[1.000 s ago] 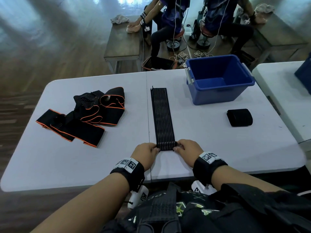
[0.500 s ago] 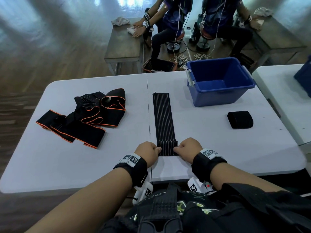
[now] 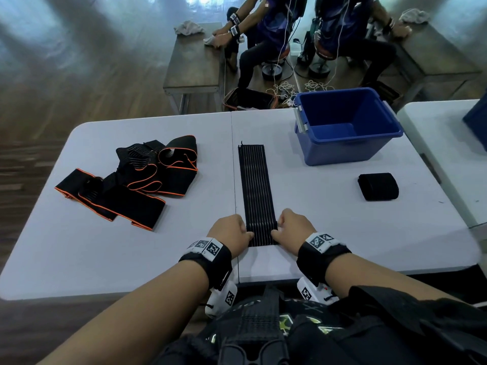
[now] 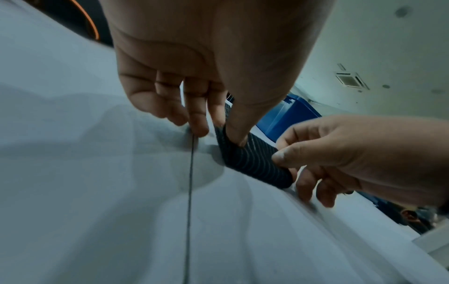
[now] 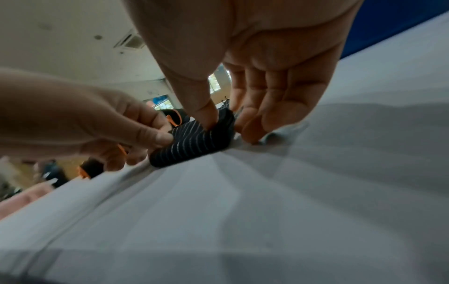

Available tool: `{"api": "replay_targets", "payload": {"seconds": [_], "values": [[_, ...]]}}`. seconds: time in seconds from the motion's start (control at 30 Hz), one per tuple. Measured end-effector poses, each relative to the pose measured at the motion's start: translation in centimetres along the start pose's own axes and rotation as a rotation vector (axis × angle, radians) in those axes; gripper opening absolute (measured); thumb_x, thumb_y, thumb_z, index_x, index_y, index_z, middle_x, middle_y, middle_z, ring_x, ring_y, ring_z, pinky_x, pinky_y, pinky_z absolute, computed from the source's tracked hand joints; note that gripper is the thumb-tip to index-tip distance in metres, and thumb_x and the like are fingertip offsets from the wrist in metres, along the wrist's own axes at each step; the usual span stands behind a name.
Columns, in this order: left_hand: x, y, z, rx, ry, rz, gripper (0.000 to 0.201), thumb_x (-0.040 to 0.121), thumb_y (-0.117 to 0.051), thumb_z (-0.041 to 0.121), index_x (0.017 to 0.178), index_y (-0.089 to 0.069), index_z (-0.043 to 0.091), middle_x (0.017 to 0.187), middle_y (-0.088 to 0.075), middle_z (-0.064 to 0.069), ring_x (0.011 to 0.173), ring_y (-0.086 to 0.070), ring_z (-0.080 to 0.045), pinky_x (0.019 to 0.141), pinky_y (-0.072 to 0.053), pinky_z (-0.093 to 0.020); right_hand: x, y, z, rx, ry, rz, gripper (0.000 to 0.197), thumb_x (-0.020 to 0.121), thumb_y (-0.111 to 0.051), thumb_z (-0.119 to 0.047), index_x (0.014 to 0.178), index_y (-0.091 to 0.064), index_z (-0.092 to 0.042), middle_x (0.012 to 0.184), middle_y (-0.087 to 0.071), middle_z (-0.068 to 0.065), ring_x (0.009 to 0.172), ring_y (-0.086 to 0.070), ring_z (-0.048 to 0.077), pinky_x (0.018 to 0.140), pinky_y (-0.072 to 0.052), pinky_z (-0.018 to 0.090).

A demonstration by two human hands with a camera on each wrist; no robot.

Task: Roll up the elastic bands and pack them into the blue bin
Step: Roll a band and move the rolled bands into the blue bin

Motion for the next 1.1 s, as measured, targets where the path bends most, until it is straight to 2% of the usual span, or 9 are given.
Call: {"api": "replay_targets", "payload": {"seconds": [0.1, 0.33, 0.43, 0.6, 0.77, 0.87, 0.97, 1.03, 1.1], "values": [[-0.2, 0.2, 0.0, -0.016, -0.107, 0.086, 0.039, 0.082, -0.076, 0.038, 0.104, -0.045, 0.029, 0.092, -0.063, 0.006, 0.084, -0.061, -0.016, 0.073, -0.052, -0.034, -0.5, 0.0, -0.3, -0.105, 0.147, 0.019, 0.029, 0.092, -0.057, -0.027, 0.115, -0.041, -0.02, 0.082, -0.06, 0.0, 0.073, -0.06, 0.02, 0.065, -0.051, 0.034], [-0.5, -0.4, 0.3, 0.17, -0.285, 0.123, 0.03, 0.097, -0.061, 0.036, 0.124, -0.064, 0.023, 0.12, -0.06, 0.0, 0.113, -0.053, -0.023, 0.095, -0.049, -0.037, -0.3, -0.1, -0.8, -0.255, 0.229, 0.023, 0.028, 0.095, -0.05, -0.025, 0.12, -0.056, -0.015, 0.11, -0.066, 0.005, 0.096, -0.063, 0.026, 0.081, -0.053, 0.038], [-0.8, -0.4, 0.1, 0.236, -0.302, 0.107, 0.032, 0.102, -0.05, 0.033, 0.13, -0.062, 0.023, 0.118, -0.057, -0.004, 0.111, -0.05, -0.025, 0.093, -0.049, -0.038, -0.4, -0.3, -0.7, -0.279, 0.236, -0.004, 0.03, 0.094, -0.044, -0.024, 0.116, -0.061, -0.014, 0.107, -0.065, 0.006, 0.093, -0.063, 0.026, 0.082, -0.054, 0.042], [-1.0, -0.7, -0.6, 0.285, -0.339, 0.046, 0.045, 0.091, -0.051, 0.016, 0.135, -0.053, 0.026, 0.114, -0.051, -0.005, 0.106, -0.048, -0.027, 0.09, -0.05, -0.038, -0.5, -0.1, -0.1, -0.342, 0.263, -0.092, 0.049, 0.088, -0.05, -0.026, 0.137, -0.05, -0.021, 0.115, -0.054, 0.005, 0.105, -0.056, 0.026, 0.088, -0.052, 0.039], [-0.5, -0.6, -0.7, 0.213, -0.337, 0.042, 0.033, 0.091, -0.063, 0.039, 0.122, -0.06, 0.029, 0.101, -0.046, 0.001, 0.104, -0.051, -0.025, 0.088, -0.049, -0.036, 0.1, 0.3, 0.6, -0.29, 0.255, -0.11, 0.059, 0.093, -0.061, -0.03, 0.148, -0.041, -0.03, 0.118, -0.054, 0.006, 0.11, -0.056, 0.025, 0.093, -0.048, 0.034], [0.0, -0.6, -0.7, 0.085, -0.263, 0.051, 0.03, 0.095, -0.062, 0.042, 0.121, -0.068, 0.029, 0.094, -0.048, 0.002, 0.098, -0.055, -0.024, 0.084, -0.048, -0.034, 0.7, 0.5, 0.9, -0.031, 0.177, -0.087, 0.042, 0.092, -0.066, -0.027, 0.134, -0.061, -0.028, 0.11, -0.067, 0.003, 0.104, -0.062, 0.022, 0.085, -0.045, 0.026], [0.4, -0.5, -0.7, -0.068, -0.182, 0.055, 0.018, 0.095, -0.062, 0.04, 0.09, -0.072, 0.025, 0.073, -0.054, 0.003, 0.077, -0.058, -0.021, 0.061, -0.04, -0.028, 1.0, 0.5, 0.9, 0.132, 0.133, -0.048, 0.012, 0.091, -0.067, -0.023, 0.098, -0.075, -0.025, 0.081, -0.067, -0.003, 0.082, -0.061, 0.018, 0.065, -0.041, 0.023], [0.7, -0.6, -0.7, -0.125, -0.152, 0.063, 0.025, 0.096, -0.062, 0.04, 0.079, -0.067, 0.021, 0.064, -0.055, 0.004, 0.069, -0.057, -0.019, 0.055, -0.035, -0.027, 1.1, 0.5, 1.0, 0.155, 0.107, -0.05, 0.019, 0.093, -0.065, -0.026, 0.073, -0.067, -0.026, 0.067, -0.059, -0.005, 0.067, -0.055, 0.015, 0.055, -0.034, 0.023], [0.9, -0.5, -0.6, -0.153, -0.126, 0.058, 0.029, 0.097, -0.06, 0.042, 0.075, -0.064, 0.022, 0.064, -0.056, 0.006, 0.068, -0.055, -0.016, 0.055, -0.035, -0.026, 1.2, 0.5, 1.2, 0.164, 0.065, -0.045, 0.029, 0.094, -0.063, -0.03, 0.066, -0.063, -0.022, 0.062, -0.055, -0.003, 0.059, -0.049, 0.011, 0.052, -0.032, 0.024]]}}
Point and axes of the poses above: each hand's wrist, its own x-axis towards the middle knuckle, its own y-axis out of the back of the hand, z = x × y, the point moved 2 cm from there along x, towards the middle knuckle
